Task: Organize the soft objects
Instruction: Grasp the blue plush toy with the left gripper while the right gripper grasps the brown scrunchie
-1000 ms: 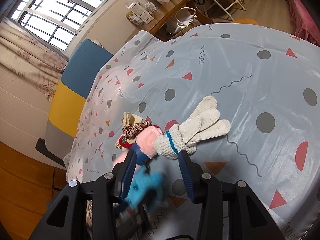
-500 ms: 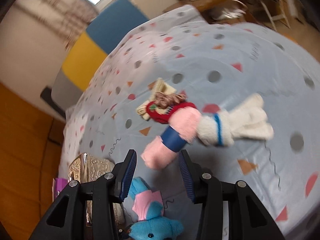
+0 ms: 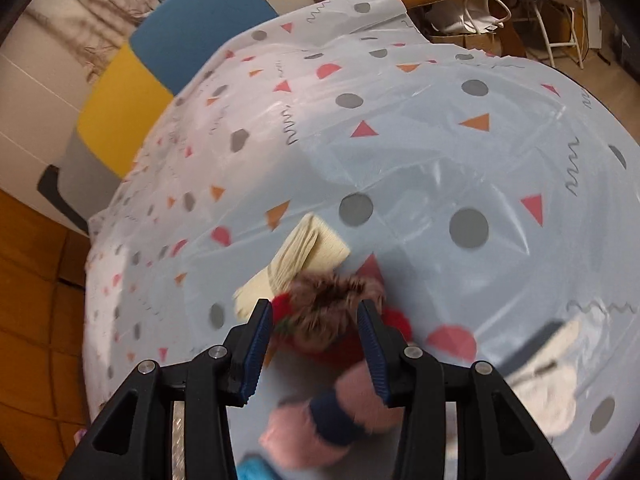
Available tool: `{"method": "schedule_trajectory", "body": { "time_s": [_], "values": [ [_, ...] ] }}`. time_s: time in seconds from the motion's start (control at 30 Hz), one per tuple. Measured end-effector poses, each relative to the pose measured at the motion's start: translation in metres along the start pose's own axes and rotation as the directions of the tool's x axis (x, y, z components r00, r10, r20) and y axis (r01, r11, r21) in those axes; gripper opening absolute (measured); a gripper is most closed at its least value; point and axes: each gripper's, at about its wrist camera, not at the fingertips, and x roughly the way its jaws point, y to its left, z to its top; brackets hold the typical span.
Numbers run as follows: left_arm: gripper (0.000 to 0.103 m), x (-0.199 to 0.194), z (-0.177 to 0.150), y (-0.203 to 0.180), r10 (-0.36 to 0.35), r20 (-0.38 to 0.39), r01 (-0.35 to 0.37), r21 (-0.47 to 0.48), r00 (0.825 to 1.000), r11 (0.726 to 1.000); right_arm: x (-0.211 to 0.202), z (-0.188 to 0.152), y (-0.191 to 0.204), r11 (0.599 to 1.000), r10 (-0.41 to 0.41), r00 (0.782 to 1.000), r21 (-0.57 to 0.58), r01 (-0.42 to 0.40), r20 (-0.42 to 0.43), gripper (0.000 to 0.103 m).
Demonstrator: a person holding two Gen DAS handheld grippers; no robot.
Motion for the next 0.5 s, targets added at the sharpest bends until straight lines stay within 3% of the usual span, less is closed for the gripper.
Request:
{"method": "schedule_trajectory", "body": {
  "time_s": [0.3, 0.4, 0.5],
  "values": [
    [0.062, 0.003, -0.001, 0.003, -0.022, -0.009, 0.022, -0.029, 1.0, 0.999, 0.041, 0.009, 0.001, 0.999, -0.051, 0.995, 0.008, 0.052, -0.09, 0.043],
    [0.062, 0.003, -0.001, 0.003, -0.023, -0.008, 0.023, -0.029, 1.0, 0.999, 0.038, 0.003, 0.004, 0.998, -0.061, 0.995, -0.041, 0.057, -0.083, 0.018],
    [0.062, 0.003, -0.003, 0.004, -0.02, -0.005, 0.02, -0.03, 1.0, 0.999, 0.026, -0.006, 0.002, 0.996, -0.057, 0.995, -0.079, 0.051, -0.077, 0.012]
  ]
}}
